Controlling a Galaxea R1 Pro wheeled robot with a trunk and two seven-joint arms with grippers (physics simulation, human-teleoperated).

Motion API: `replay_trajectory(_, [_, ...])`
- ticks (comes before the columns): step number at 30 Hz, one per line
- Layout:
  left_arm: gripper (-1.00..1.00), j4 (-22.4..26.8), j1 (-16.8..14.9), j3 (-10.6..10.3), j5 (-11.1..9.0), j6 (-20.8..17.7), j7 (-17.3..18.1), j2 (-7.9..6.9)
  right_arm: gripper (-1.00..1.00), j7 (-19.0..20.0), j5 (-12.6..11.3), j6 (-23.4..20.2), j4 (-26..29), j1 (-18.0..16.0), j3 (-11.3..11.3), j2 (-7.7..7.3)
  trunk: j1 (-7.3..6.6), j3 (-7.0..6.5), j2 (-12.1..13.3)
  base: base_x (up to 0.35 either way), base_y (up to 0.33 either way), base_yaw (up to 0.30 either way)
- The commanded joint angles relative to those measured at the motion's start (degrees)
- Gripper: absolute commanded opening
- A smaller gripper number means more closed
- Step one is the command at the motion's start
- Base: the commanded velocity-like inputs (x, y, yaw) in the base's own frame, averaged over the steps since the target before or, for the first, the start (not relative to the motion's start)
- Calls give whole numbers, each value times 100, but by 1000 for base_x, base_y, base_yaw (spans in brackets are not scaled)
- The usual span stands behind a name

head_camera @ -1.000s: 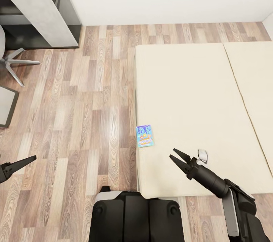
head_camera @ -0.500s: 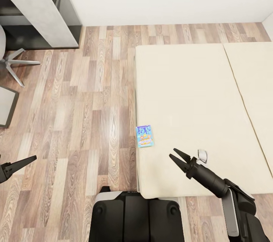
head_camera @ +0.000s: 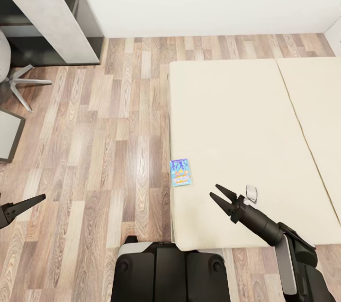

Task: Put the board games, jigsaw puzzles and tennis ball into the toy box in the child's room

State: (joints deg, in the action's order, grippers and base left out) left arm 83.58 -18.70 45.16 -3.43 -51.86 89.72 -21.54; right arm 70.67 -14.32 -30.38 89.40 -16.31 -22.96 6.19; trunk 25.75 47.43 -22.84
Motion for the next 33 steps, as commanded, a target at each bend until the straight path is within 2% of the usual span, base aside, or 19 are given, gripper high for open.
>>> replay_trajectory(1, [100, 0, -2, 2, 8, -61, 28, -1, 100, 18, -11, -50, 1, -3, -9, 5, 4, -4, -8, 0, 0, 0])
replay_trajectory(25, [100, 0, -2, -5, 8, -61, 28, 12, 100, 13, -15, 84, -6, -4, -7, 2, 4, -225, -8, 0, 0, 0])
replay_trajectory(27, [100, 0, -2, -6, 10, -61, 28, 13, 100, -14, 23, 84, -40, -4, -7, 3, 4, -243, -8, 0, 0, 0])
replay_trajectory(30, [100, 0, -2, -12, 29, -61, 28, 16, 100, -107, 212, 89, -131, -4, -3, 6, 4, -271, -8, 0, 0, 0])
replay_trajectory(33, [100, 0, -2, -131, 53, -61, 28, 17, 100, -285, 452, 97, -236, -4, 6, 28, 4, -299, -8, 0, 0, 0])
